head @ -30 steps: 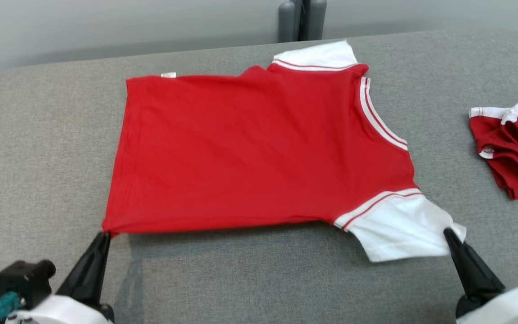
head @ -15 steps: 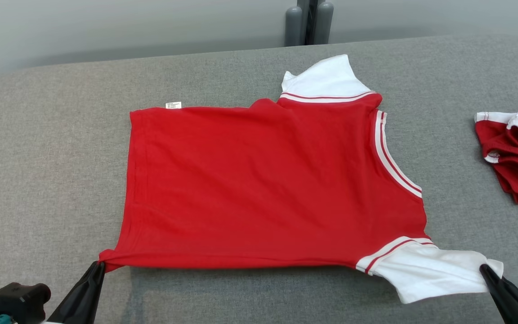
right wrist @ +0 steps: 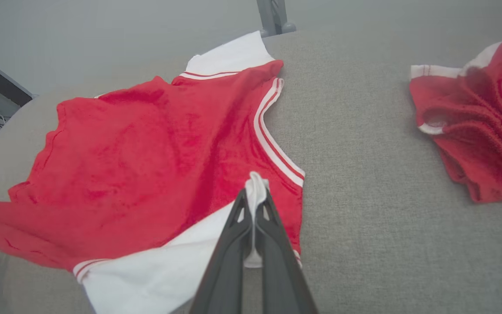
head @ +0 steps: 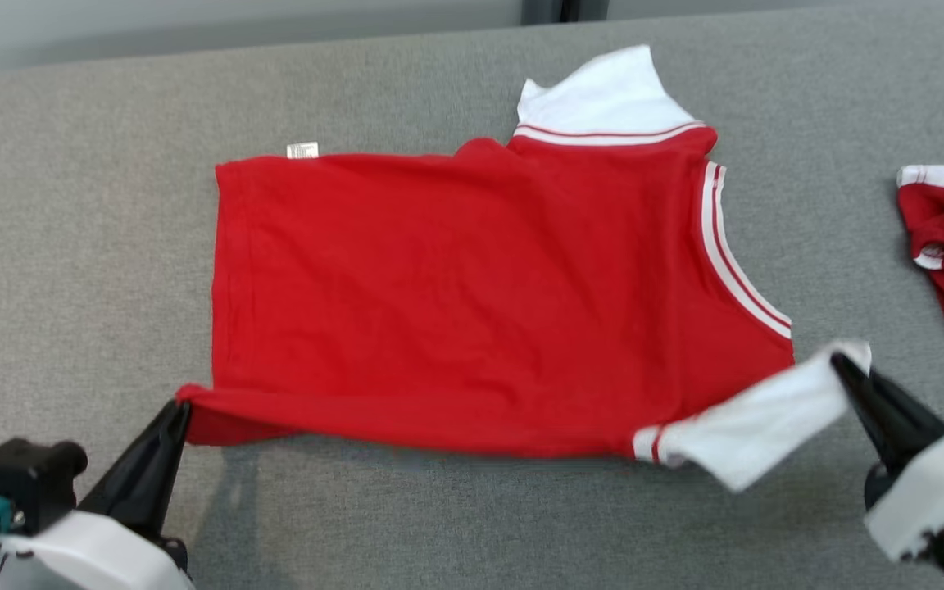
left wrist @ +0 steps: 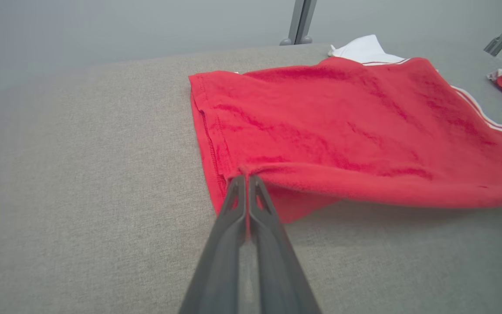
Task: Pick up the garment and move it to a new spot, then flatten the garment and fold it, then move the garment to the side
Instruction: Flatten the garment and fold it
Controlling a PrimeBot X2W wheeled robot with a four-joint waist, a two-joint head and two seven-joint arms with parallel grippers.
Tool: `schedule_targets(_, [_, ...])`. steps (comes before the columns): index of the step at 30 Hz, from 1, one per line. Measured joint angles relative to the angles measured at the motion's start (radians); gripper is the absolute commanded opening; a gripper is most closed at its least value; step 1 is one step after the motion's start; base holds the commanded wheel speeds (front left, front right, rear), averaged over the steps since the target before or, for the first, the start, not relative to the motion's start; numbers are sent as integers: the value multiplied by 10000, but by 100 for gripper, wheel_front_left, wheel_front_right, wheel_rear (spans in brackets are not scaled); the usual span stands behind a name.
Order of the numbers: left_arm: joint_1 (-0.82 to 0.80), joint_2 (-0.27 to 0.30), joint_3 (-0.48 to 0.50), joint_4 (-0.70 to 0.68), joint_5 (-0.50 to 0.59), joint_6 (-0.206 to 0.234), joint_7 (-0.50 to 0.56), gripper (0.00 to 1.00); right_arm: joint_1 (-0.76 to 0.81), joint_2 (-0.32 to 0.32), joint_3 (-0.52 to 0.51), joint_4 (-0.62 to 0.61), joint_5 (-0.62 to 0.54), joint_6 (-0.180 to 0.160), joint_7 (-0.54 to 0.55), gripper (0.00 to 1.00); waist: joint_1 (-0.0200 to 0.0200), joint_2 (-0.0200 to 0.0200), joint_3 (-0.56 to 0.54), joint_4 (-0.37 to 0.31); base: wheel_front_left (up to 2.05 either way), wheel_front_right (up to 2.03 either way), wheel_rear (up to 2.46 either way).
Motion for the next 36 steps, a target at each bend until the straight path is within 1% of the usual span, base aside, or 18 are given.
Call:
schedule_targets(6, [-1074, -249, -142, 853, -130, -462, -128, 0, -2090, -378, 495, 1448, 38, -2, 178, 0, 0, 0, 689, 53, 0, 0, 0])
schedule_targets(10, [-1649, -522, -259, 1526, -203, -742, -418, 0, -3168, -527, 694, 2621, -35, 0, -48, 0, 0, 0, 1123, 159, 0, 0, 0])
schedule_targets(15, [-2133, -821, -474, 2303, -311, -1124, -631, 0, -4004, -654, 997, 3914, -12, 0, -502, 0, 0, 0, 1537, 362, 0, 0, 0])
schedule_targets(19, [-2352, -1012, -644, 2813, -447, -1367, -738, 0, -4355, -786, 1168, 4606, -8, 0, -1062, 0, 0, 0, 1666, 482, 0, 0, 0])
schedule_targets(20, [-2383, -1062, -702, 2917, -466, -1407, -746, 22, -4388, -796, 1229, 4696, 19, 0, -1258, 0, 0, 0, 1664, 492, 0, 0, 0])
schedule_targets(21, [-2419, -1104, -746, 3012, -466, -1475, -754, 68, -4418, -790, 1285, 4784, 58, 0, -1421, 37, 0, 0, 1649, 492, 0, 0, 0])
schedule_targets(22, [-2459, -1160, -746, 3078, -468, -1480, -867, 100, -4422, -780, 1306, 4865, 102, 0, -1603, 79, 0, 0, 1624, 491, 0, 0, 0])
schedule_targets(23, [-2502, -1244, -725, 3127, -477, -1480, -1014, 100, -4408, -775, 1312, 4916, 148, 0, -1812, 100, 0, 0, 1585, 492, 0, 0, 0])
schedule_targets(25, [-2548, -1413, -690, 3254, -481, -1475, -1260, 100, -4323, -765, 1254, 4926, 184, 0, -2332, 100, 0, 0, 1480, 488, 0, 0, 0])
schedule_targets(28, [-2607, -1816, -472, 3358, -552, -1383, -1965, 100, -4024, -646, 1126, 4842, 215, 0, -3313, 100, 0, 0, 1275, 453, 0, 0, 0])
schedule_targets(31, [-2715, -2151, -253, 3427, -516, -1289, -2757, 100, -3695, -548, 1081, 4512, 178, 0, -4675, 100, 0, 0, 1042, 392, 0, 0, 0])
schedule_targets(33, [-2778, -2336, -153, 3467, -364, -1248, -3331, 100, -3576, -541, 1014, 4322, -59, 0, -5636, 100, 0, 0, 891, 336, 0, 0, 0])
schedule_targets(36, [-3138, -2504, -17, 3638, -56, -1200, -4136, 100, -3476, -548, 861, 4243, -711, 0, -6907, 100, 0, 0, 672, 235, 0, 0, 0])
